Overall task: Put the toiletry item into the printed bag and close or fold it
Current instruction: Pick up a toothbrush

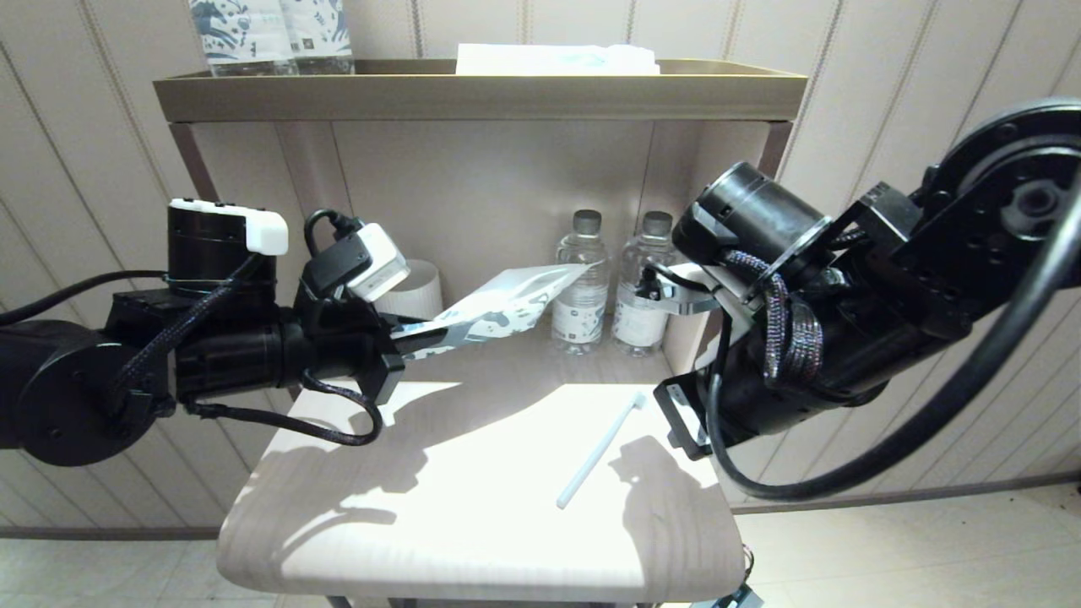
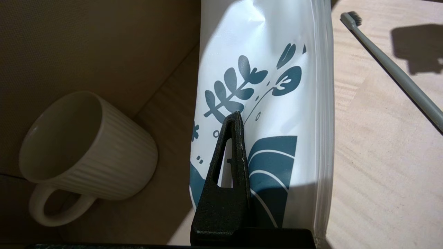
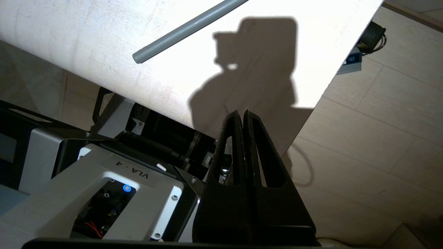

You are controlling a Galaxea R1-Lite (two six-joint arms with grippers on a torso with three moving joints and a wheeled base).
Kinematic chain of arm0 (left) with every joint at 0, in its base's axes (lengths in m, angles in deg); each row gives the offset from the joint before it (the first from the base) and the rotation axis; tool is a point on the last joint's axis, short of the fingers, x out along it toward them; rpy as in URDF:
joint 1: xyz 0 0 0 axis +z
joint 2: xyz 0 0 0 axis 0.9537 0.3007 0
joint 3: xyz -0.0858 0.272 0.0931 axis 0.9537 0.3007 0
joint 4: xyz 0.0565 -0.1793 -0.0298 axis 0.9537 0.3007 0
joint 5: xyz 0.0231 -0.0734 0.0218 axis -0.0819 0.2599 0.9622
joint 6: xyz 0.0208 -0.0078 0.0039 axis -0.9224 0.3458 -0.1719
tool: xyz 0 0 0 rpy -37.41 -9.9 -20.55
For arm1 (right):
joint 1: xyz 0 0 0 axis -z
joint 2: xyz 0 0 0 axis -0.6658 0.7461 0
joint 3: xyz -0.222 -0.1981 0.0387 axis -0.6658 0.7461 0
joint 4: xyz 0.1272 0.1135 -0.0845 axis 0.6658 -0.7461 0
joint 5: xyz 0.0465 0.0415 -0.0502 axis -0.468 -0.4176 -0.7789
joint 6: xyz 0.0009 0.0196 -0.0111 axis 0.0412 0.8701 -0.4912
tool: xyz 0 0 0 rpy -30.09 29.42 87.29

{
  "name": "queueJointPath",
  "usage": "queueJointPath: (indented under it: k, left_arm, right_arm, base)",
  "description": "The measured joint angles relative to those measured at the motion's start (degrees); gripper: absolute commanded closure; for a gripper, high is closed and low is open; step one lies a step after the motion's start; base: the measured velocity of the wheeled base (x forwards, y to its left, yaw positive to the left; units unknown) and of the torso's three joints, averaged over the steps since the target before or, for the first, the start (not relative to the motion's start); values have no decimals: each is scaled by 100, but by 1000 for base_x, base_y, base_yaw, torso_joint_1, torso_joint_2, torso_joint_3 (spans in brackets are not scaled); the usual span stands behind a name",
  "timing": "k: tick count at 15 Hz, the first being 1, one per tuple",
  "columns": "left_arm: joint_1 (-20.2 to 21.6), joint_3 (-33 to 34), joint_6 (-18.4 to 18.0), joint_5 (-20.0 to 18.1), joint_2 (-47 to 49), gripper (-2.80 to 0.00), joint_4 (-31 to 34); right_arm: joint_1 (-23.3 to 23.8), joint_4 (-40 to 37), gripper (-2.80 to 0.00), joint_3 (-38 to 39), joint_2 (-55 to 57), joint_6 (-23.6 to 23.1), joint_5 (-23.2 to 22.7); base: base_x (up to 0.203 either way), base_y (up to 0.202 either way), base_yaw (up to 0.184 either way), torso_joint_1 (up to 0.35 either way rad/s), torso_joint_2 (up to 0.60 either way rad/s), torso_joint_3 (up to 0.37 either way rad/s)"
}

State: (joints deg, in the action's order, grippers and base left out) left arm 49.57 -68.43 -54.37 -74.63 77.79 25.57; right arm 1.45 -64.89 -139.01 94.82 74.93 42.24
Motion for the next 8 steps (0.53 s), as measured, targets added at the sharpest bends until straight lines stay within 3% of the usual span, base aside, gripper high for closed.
queueJointPath:
  k: [8]
  left_arm:
    - [0, 42, -16, -2, -25, 0, 6]
  right_arm:
    - [-69, -9, 0, 80, -99, -3, 3]
  base:
    - [0, 0, 0, 0, 0, 0]
